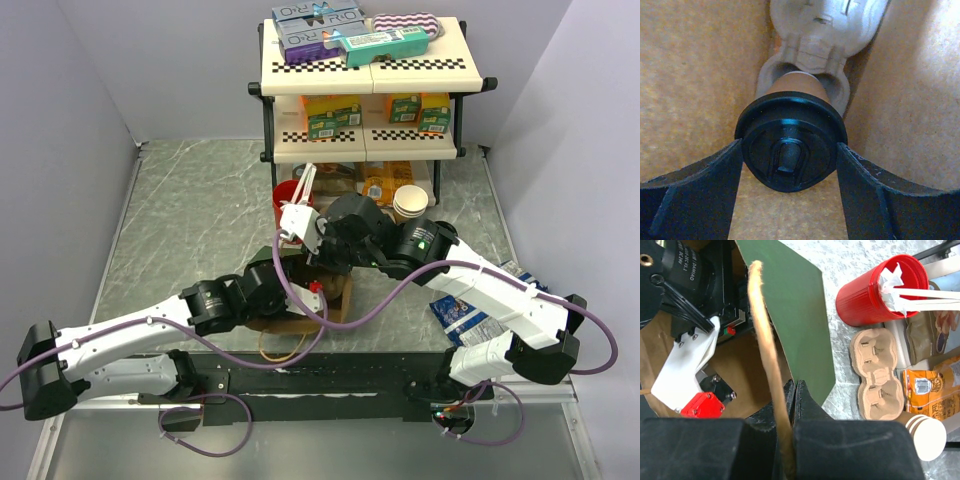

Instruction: Pack the takeout coffee

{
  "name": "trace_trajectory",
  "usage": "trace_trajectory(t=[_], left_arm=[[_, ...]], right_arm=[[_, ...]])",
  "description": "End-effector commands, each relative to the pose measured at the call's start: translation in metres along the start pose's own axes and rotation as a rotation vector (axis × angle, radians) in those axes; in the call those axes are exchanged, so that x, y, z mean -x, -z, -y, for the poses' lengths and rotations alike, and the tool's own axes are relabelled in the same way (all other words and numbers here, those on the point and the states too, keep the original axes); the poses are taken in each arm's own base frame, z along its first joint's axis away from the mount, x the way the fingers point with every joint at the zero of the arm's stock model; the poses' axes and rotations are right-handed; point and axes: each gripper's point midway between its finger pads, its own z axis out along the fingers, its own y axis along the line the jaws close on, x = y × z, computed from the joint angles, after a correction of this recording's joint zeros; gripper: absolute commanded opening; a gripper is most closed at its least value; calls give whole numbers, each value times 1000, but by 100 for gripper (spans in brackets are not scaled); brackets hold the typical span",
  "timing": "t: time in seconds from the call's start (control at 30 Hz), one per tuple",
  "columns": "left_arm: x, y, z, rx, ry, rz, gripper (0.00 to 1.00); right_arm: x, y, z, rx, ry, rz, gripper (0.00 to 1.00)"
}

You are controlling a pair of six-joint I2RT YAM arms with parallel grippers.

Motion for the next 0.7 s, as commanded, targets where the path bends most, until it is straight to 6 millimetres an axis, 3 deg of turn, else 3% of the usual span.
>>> trace_trajectory(t=[0.0,0.2,0.47,0.67], left_arm=[[-11,1,-8,80,15,-9,1],[-22,1,-7,98,23,-20,1],[-14,1,-26,131,45,-17,1],[-16,-6,-28,102,46,-44,1]], right_arm=[[19,13,7,-28,-15,70,0],[17,11,5,-17,-15,63,0],[18,12,-7,49,-36,64,0],[18,12,-19,114,-60,64,0]])
